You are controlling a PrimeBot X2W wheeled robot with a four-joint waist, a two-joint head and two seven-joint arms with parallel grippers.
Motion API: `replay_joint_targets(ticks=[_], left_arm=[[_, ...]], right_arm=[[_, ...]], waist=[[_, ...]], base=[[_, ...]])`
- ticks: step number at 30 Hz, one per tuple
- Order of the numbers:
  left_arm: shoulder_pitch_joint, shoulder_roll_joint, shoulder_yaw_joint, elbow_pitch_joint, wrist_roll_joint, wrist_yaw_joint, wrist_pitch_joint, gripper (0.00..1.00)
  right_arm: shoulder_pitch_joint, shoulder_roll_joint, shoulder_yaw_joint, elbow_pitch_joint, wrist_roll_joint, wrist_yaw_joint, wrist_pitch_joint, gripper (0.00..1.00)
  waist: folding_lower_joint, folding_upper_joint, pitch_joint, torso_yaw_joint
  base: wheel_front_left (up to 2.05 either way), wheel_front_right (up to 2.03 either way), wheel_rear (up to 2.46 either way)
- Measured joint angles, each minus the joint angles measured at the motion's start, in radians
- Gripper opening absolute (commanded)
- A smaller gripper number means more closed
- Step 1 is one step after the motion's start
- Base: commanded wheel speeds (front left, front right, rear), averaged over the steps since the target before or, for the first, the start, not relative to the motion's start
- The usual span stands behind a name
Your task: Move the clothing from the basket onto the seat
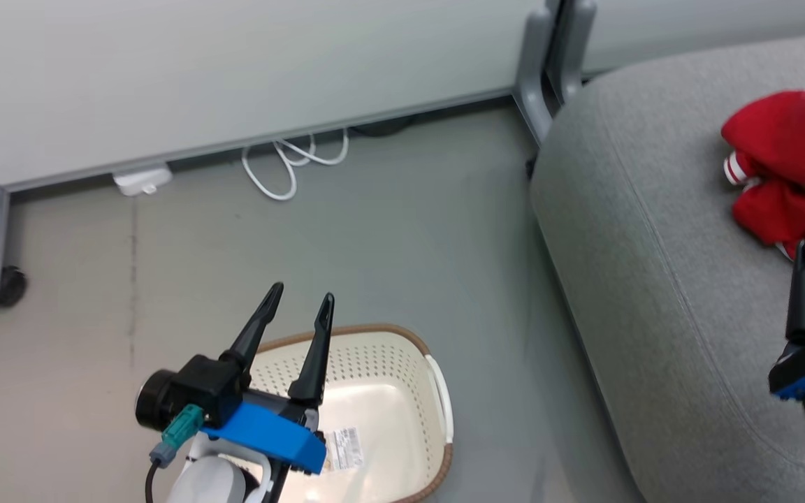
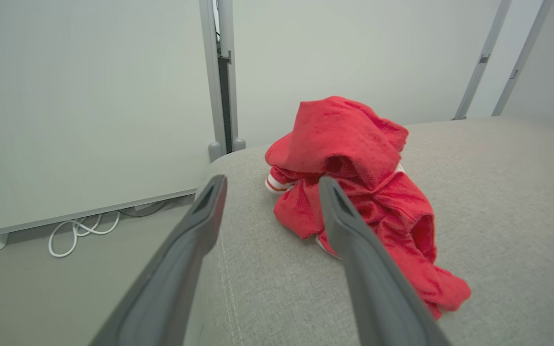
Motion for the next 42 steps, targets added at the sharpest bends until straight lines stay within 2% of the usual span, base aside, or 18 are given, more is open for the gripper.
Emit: replay_joint_targets(ticks=[7,19,25,42], left_arm=[[0.056,-0.022,0.033,0.03,-0.001,0.0,0.0,1.0],[0.124,-0.028,0.139,0.054,0.003,0.0,0.0,1.0],[0.141,-0.032,0.193,0.058,0.012,0.0,0.0,1.0],[0.134,-0.027,0.189,0.091,-0.001,0.0,0.0,1.0]], right_arm=[[0.141,0.075,0.017,-0.151,-0.012,0.0,0.06,1.0],[0.304,0.126,0.11,-0.3,-0.03,0.0,0.105,1.0],[0.335,0.137,0.157,-0.326,-0.052,0.0,0.114,1.0],[0.363,0.149,0.175,-0.3,-0.06,0.0,0.106,1.0]], waist=[[-0.0001,0.0,-0.083,0.071],[0.0,0.0,-0.162,0.193],[0.0,0.0,-0.182,0.226],[0.0002,0.0,-0.193,0.239]], base=[[0.0,0.0,0.0],[0.0,0.0,0.0],[0.0,0.0,0.0],[0.0,0.0,0.0]])
